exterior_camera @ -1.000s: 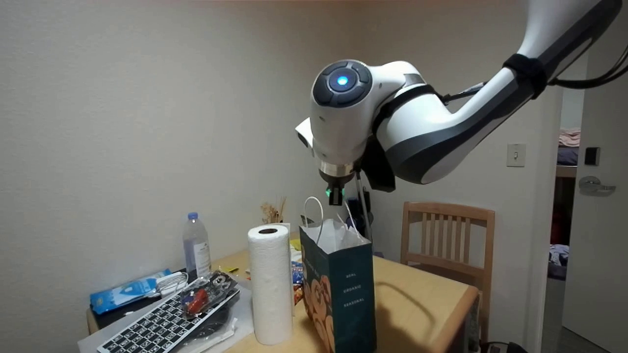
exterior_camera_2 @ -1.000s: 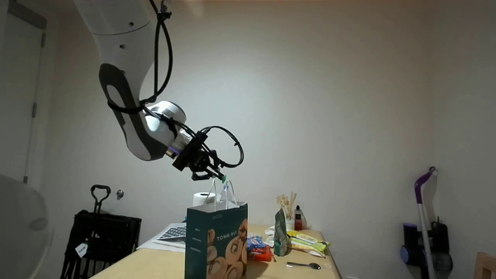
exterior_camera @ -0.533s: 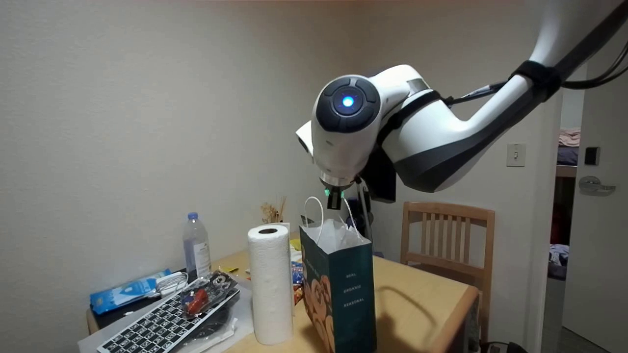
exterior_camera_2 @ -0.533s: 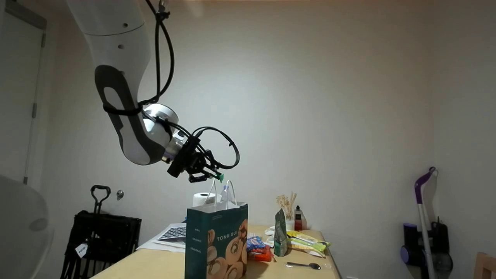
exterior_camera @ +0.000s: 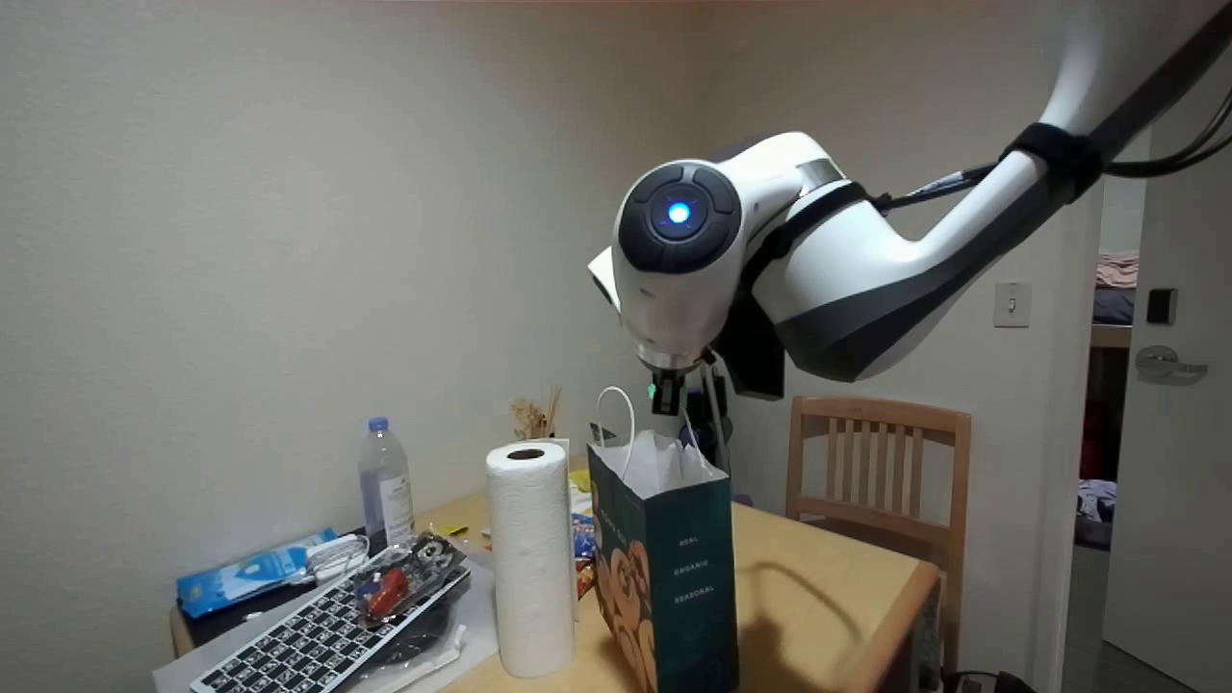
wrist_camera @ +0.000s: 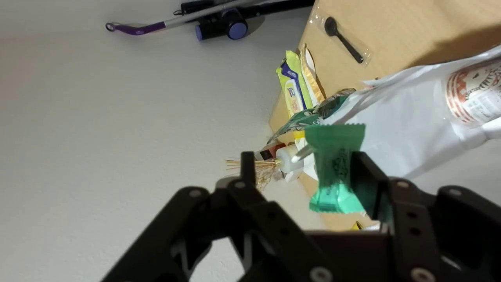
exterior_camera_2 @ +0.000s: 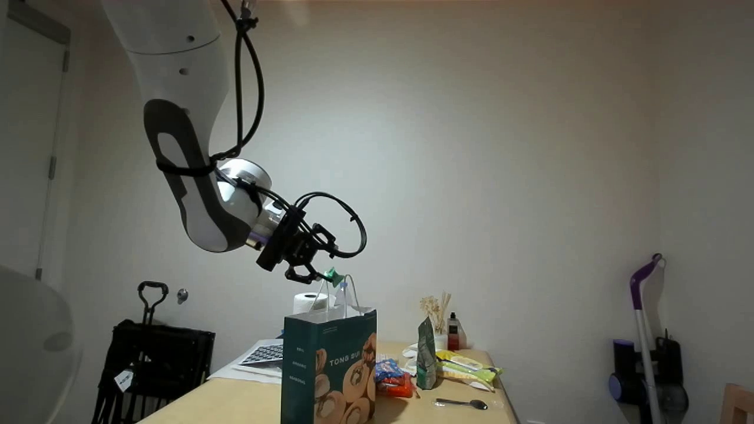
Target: Pick up the small object and put it in the paper bag
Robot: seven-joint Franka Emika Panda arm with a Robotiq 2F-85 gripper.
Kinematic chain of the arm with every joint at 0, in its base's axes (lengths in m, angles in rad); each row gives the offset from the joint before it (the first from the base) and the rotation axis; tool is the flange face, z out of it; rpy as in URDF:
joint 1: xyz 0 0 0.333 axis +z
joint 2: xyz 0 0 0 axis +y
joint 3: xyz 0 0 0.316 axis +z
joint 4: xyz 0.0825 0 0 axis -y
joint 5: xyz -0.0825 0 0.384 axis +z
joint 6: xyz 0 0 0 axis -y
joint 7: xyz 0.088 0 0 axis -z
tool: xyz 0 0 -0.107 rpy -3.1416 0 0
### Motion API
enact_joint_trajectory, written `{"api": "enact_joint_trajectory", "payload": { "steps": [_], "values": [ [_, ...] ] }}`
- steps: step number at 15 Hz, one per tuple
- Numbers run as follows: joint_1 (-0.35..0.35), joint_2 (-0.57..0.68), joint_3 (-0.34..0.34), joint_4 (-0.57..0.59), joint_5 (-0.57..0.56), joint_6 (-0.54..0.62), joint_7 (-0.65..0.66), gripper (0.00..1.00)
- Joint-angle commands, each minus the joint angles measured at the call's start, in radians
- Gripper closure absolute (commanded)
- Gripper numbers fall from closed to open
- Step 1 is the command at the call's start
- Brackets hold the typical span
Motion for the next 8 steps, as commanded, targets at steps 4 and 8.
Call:
{"api": "enact_joint_trajectory", "payload": {
  "steps": [4, 8],
  "values": [
    [-0.017, -0.009, -0.009, -0.02, -0.082, -0.003, -0.006, 0.0],
    [-0.039, -0.02, -0.037, -0.018, -0.043, 0.075, -0.053, 0.0]
  ]
}}
